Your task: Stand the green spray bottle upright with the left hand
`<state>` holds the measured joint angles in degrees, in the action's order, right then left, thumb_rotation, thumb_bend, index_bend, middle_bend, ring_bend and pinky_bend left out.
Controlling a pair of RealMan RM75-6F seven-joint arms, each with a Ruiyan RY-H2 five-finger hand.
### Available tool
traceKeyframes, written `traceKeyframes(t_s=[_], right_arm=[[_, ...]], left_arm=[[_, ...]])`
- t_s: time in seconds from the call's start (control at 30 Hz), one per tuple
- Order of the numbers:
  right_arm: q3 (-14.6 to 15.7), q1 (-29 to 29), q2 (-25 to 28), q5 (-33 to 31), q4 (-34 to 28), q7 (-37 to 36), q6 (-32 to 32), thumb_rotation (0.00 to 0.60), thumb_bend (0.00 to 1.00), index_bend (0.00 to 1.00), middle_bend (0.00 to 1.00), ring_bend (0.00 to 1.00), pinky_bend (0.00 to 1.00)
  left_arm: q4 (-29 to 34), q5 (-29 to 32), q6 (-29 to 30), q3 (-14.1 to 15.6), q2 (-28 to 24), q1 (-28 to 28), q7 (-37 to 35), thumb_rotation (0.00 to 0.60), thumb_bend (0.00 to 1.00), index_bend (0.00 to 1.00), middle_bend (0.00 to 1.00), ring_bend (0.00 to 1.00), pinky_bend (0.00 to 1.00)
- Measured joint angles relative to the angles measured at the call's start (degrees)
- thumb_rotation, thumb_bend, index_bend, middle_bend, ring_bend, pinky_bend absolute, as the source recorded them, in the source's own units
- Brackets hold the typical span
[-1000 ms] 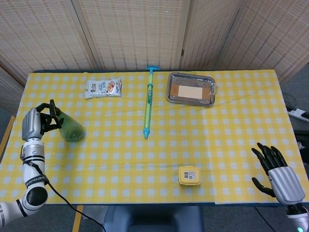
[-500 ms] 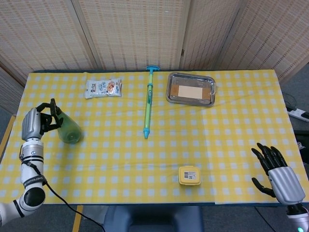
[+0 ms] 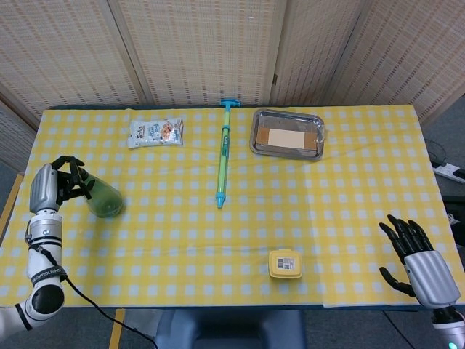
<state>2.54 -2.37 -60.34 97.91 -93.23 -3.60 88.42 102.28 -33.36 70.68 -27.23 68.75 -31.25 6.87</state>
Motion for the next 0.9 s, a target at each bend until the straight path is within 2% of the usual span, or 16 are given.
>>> traceKeyframes(t_s=[0.57, 0.9], right_arm=[[0.0, 0.0, -0.2, -0.1, -0.1, 0.5, 0.0, 0.6, 0.33, 0.0, 0.0, 0.0, 0.0], [-0.1, 0.1, -0.2, 0.0, 0.0, 0.0, 0.4, 0.6, 0.33, 0.0, 0.0, 0.0, 0.0]], left_arm=[[-0.6, -1.4, -3.2, 1.5, -1.9, 2.4, -4.2, 0.6, 0.25, 0.44, 1.0, 1.0, 1.0], [-1.4, -2.4, -5.0, 2.2, -2.8, 3.9, -7.3, 0.6, 0.2, 0.39, 1.0, 1.0, 1.0]])
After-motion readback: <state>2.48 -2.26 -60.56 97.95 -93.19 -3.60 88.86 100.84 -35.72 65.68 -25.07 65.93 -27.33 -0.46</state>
